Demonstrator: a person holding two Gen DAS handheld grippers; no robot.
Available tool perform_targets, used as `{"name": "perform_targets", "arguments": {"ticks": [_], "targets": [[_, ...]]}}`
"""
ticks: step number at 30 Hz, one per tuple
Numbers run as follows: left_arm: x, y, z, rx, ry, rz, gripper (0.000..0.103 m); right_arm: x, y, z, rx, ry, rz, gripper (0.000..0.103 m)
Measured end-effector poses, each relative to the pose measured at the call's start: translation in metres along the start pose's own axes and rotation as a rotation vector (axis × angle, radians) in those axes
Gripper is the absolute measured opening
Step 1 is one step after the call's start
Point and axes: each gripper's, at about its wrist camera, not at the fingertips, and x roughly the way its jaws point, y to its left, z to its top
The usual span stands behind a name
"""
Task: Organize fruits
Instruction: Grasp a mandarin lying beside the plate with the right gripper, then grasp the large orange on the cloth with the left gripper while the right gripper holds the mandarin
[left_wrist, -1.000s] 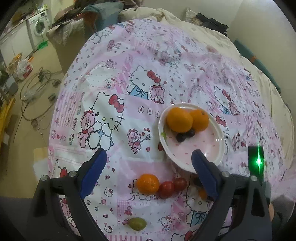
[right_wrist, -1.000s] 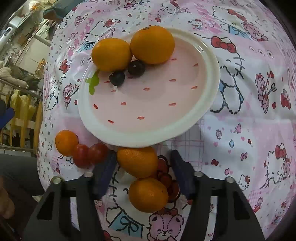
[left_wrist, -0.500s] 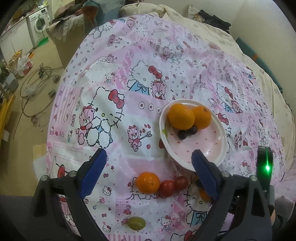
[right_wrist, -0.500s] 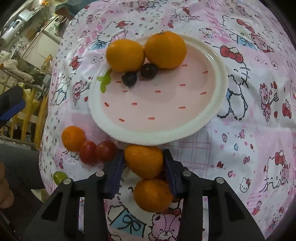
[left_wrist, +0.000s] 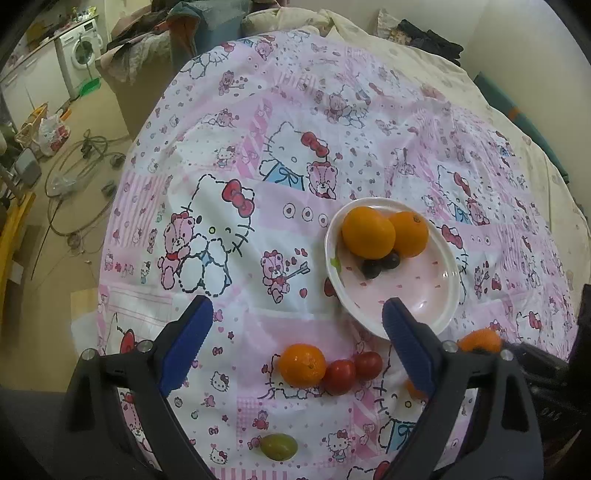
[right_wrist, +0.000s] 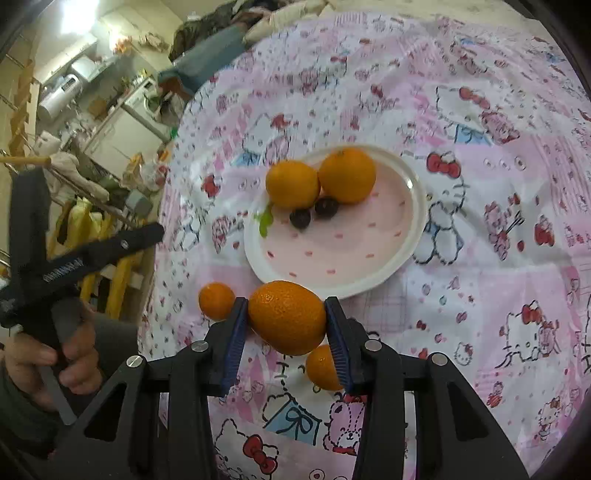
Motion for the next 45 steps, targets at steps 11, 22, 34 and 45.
{"name": "perform_targets", "arguments": {"ticks": [11, 22, 34, 45], "targets": [[0.005, -0.009, -0.004, 0.039, 0.01, 0.015, 0.091, -0.04, -0.013, 0.003, 0.057, -0.133, 0.0, 0.043], [0.009, -0.002, -0.005, 0.044, 0.029, 0.027, 0.091, -0.036, -0.025, -0.003, 0.133, -0.151, -0.058, 0.043], [0.039, 0.017, -0.01, -0.055, 0.162, 0.005, 0.081, -0.029, -0.033, -0.002, 0.183, -0.125, -0.058, 0.043], [0.081, 0.008, -0.039, -0.089, 0.377, -0.045, 0.052, -0.023, -0.031, 0.0, 0.176, -0.109, -0.069, 0.044]]}}
